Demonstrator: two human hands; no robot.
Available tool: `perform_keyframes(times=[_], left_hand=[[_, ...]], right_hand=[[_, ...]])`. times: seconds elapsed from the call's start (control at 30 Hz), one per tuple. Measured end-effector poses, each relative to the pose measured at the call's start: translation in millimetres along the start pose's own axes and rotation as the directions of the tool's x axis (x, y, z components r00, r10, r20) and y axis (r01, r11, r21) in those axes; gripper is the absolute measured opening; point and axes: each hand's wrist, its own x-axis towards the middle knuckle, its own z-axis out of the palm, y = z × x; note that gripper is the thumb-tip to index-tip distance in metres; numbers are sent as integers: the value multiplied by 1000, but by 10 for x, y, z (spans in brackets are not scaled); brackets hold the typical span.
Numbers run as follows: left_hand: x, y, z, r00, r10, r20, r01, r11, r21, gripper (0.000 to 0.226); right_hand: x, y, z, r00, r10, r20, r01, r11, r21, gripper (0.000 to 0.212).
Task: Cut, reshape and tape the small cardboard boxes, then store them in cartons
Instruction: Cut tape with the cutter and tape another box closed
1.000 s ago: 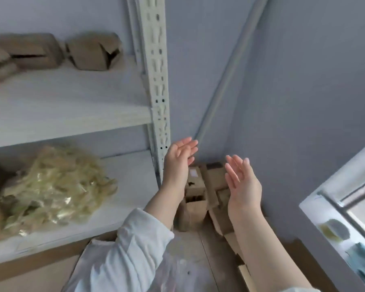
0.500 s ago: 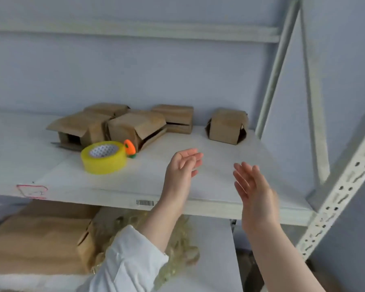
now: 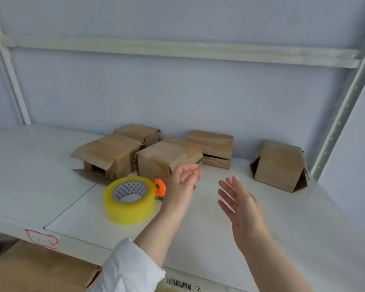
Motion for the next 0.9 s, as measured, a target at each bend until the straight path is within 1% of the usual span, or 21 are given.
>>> perform_keyframes(times=[0.13, 0.3, 0.37, 0.5, 0.63, 0.77, 0.83, 0.9], left_hand=[[387, 47, -154, 998, 11, -56, -8, 999, 47, 15], [773, 81, -349, 992, 25, -125, -14, 996, 85, 12], [906, 129, -366, 992, 27, -126, -12, 993, 115, 11], [1235, 184, -305, 996, 8, -91, 8, 985, 172, 10], [1630, 155, -184, 1000, -26, -11, 28, 975, 222, 10], [1937, 120, 49, 994, -53, 94, 25, 962, 272, 18], [2052, 112, 153, 988, -53, 142, 0, 937, 350, 24], [2178, 133, 131, 985, -61, 163, -31, 859, 510, 34]], right_hand=[[387, 8, 132, 997, 61, 52, -58, 997, -50, 36], [799, 45, 309, 990, 131, 49, -126, 988, -85, 39], [936, 28, 393, 989, 142, 43, -138, 988, -74, 39], [1155, -58, 464, 995, 104, 0, -104, 993, -62, 34], [1383, -167, 358, 993, 44, -112, -51, 997, -62, 38], [1538, -240, 263, 980, -6, -200, -13, 995, -95, 29], [1583, -255, 231, 974, -9, -226, -20, 992, -126, 30], [1595, -245, 246, 976, 13, -217, -54, 982, -183, 36]])
